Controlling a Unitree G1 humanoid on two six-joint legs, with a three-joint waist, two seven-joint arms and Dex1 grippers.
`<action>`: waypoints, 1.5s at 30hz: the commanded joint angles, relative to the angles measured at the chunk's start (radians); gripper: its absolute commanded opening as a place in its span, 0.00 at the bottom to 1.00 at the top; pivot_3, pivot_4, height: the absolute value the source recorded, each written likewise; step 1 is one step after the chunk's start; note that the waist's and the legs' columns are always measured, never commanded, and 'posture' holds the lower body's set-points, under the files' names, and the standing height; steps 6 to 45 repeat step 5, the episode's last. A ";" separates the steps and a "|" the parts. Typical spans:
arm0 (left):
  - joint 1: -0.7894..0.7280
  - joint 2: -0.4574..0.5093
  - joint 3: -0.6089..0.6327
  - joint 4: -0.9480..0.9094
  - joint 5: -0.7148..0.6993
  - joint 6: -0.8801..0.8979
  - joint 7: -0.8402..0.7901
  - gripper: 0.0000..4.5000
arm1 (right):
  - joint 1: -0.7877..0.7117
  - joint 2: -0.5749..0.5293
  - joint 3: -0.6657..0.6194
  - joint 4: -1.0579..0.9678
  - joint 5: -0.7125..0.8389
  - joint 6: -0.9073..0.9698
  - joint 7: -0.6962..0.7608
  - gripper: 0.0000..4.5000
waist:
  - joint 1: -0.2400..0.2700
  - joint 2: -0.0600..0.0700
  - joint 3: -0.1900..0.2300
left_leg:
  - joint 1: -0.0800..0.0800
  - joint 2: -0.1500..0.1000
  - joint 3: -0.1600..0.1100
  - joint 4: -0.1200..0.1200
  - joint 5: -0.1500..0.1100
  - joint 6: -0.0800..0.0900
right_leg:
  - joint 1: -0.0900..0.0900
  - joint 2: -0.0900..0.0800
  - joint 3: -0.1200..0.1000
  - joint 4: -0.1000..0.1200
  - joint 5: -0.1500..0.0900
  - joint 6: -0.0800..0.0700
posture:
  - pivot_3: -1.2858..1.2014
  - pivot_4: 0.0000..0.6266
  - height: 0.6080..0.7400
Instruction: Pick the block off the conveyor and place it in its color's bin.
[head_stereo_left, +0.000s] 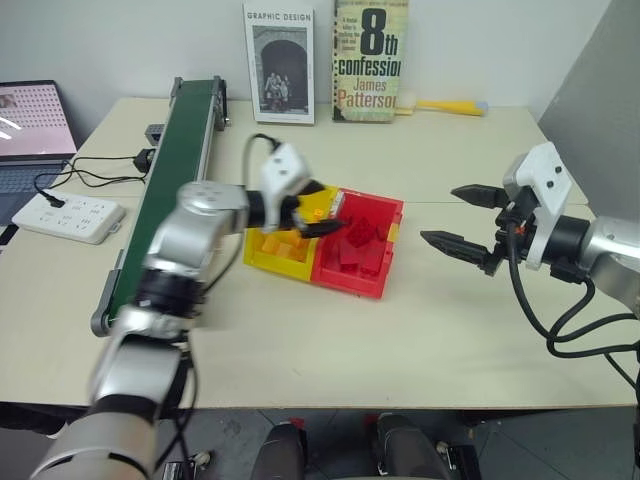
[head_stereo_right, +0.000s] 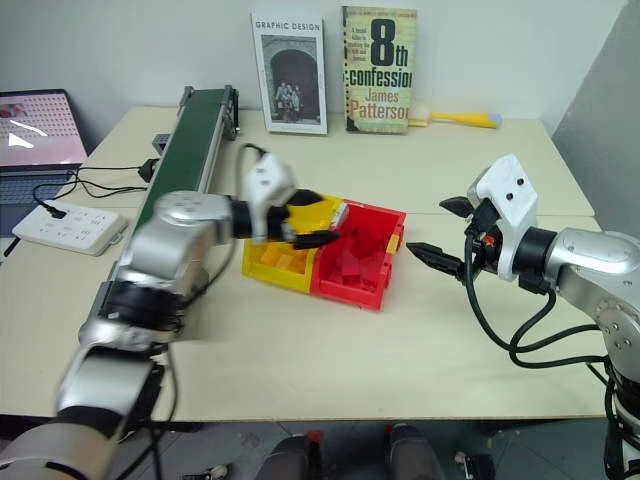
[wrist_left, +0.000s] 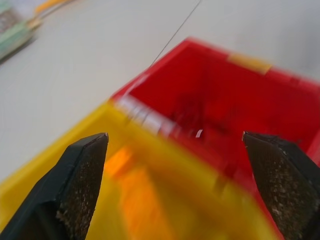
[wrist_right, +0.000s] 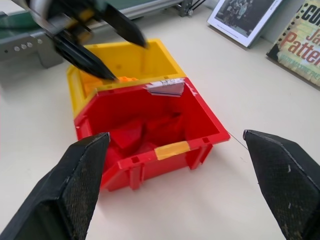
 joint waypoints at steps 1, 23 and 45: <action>0.062 0.106 0.116 -0.134 -0.064 0.083 -0.027 0.99 | -0.047 -0.016 0.041 0.076 -0.048 -0.101 0.077 1.00 | 0.002 0.000 0.000 | 0.000 0.000 0.000 0.000 0.000 0.000 | 0.000 0.000 0.000 0.000 0.000 0.000 | 0.52 0.24 1.00; 0.151 0.173 0.198 -0.218 -0.095 0.125 -0.010 0.99 | -0.064 -0.010 0.090 0.141 -0.078 -0.157 0.139 1.00 | 0.018 0.000 0.000 | -0.001 -0.001 -0.001 0.001 0.000 0.000 | 0.001 -0.001 -0.002 -0.001 0.000 0.000 | 0.52 0.24 1.00; 0.151 0.173 0.198 -0.218 -0.095 0.125 -0.010 0.99 | -0.064 -0.010 0.090 0.141 -0.078 -0.157 0.139 1.00 | 0.018 0.000 0.000 | -0.001 -0.001 -0.001 0.001 0.000 0.000 | 0.001 -0.001 -0.002 -0.001 0.000 0.000 | 0.52 0.24 1.00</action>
